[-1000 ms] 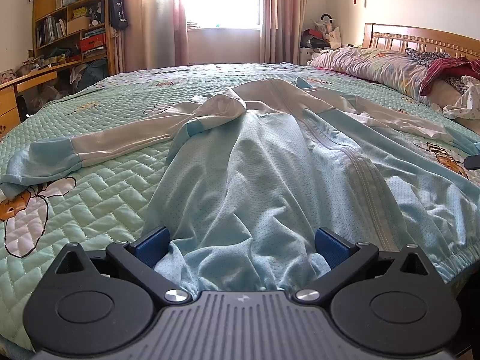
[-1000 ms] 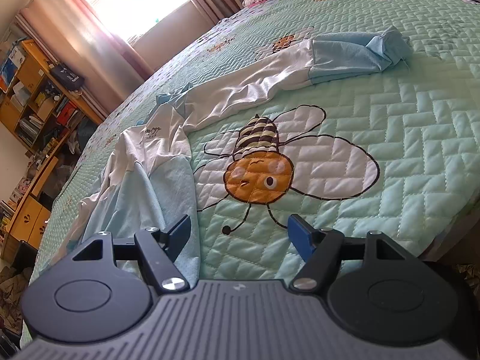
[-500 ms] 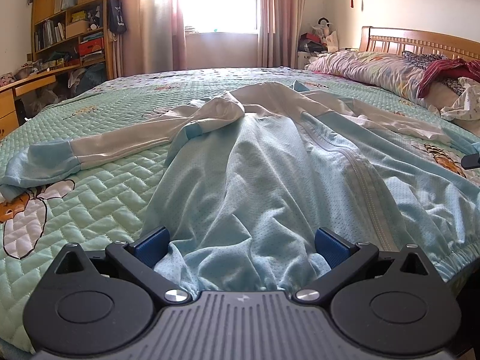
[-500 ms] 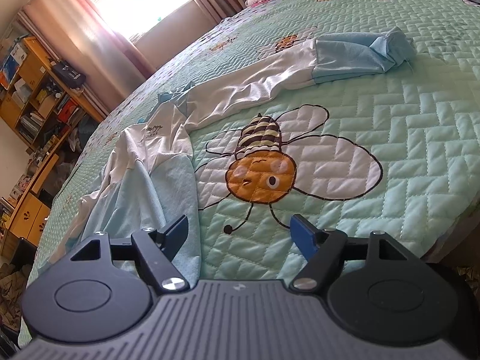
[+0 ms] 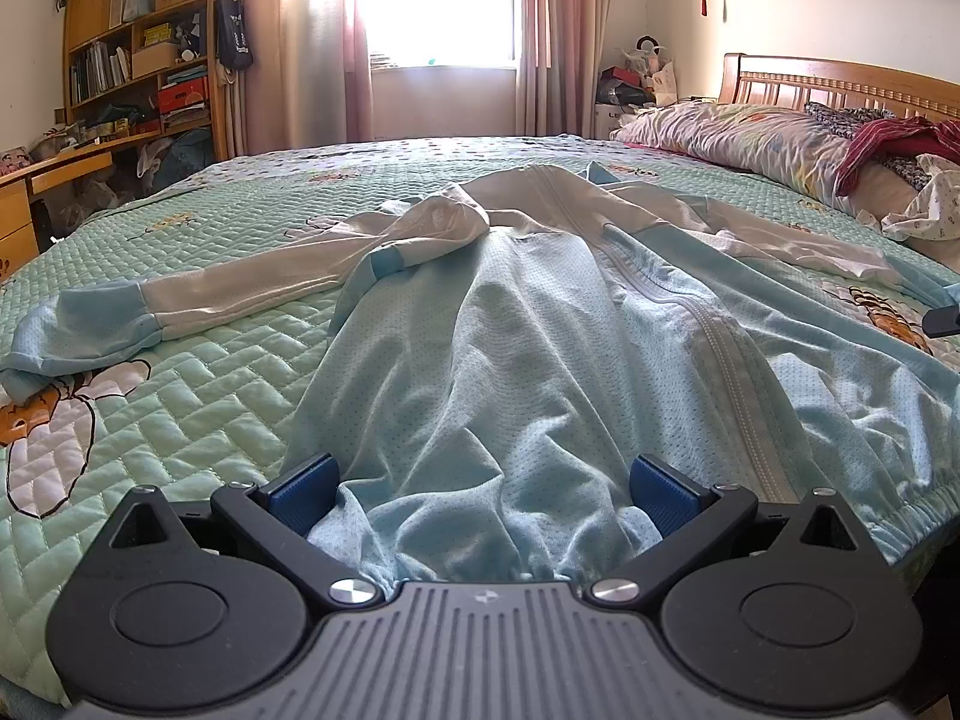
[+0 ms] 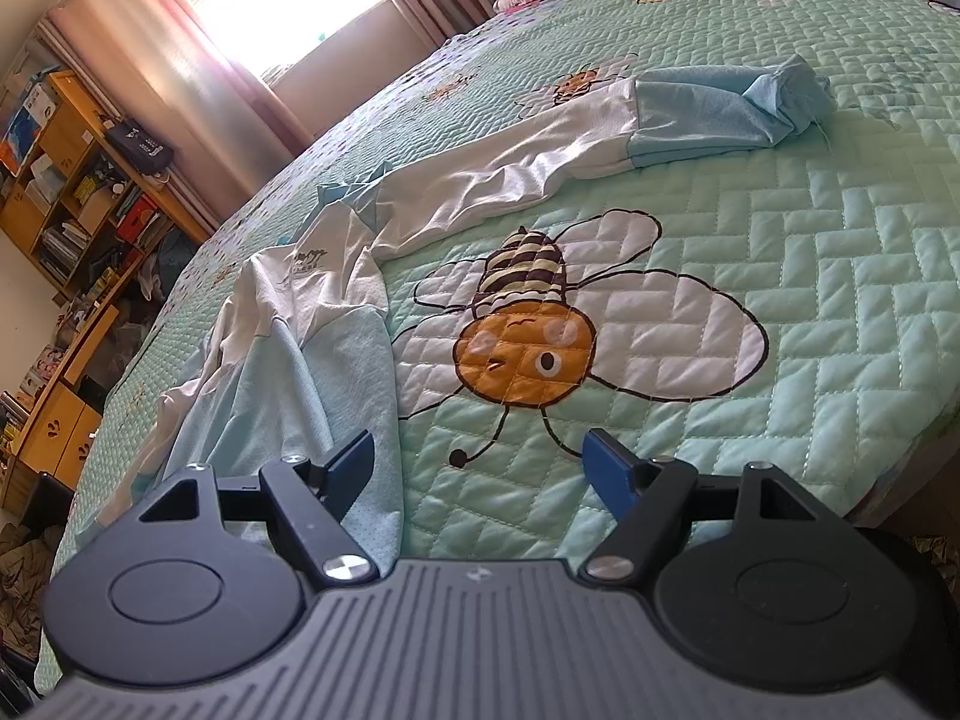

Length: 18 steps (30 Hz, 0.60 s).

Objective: Fold clothes

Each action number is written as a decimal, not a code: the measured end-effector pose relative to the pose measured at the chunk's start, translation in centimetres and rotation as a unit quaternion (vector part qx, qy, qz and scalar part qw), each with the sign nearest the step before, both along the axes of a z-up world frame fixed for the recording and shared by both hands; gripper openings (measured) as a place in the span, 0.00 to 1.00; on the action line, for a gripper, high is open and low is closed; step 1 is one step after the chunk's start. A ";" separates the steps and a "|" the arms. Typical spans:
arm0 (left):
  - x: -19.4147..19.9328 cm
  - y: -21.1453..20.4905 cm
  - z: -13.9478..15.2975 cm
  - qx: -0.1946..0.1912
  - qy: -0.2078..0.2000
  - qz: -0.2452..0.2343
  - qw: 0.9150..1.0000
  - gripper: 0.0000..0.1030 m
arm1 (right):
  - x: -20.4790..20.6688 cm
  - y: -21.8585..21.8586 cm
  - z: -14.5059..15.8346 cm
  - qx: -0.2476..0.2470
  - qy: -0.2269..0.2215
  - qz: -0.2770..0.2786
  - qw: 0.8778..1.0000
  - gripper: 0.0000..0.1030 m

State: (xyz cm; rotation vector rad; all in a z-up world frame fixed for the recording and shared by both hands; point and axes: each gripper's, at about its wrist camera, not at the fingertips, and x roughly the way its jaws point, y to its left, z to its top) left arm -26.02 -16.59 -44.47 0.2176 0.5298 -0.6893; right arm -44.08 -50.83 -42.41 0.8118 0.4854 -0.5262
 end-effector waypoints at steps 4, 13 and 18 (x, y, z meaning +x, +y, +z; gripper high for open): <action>0.0 0.0 0.0 0.000 -0.001 0.000 1.000 1.00 | 0.0 0.1 0.0 -0.001 0.000 0.001 1.000 0.76; -0.1 -0.1 0.0 0.000 -0.001 0.000 1.000 1.00 | 0.1 0.1 0.0 -0.003 0.001 0.002 1.000 0.76; -0.1 -0.1 0.0 0.000 -0.002 0.000 1.000 1.00 | 0.2 0.1 0.0 -0.005 0.002 0.004 1.000 0.77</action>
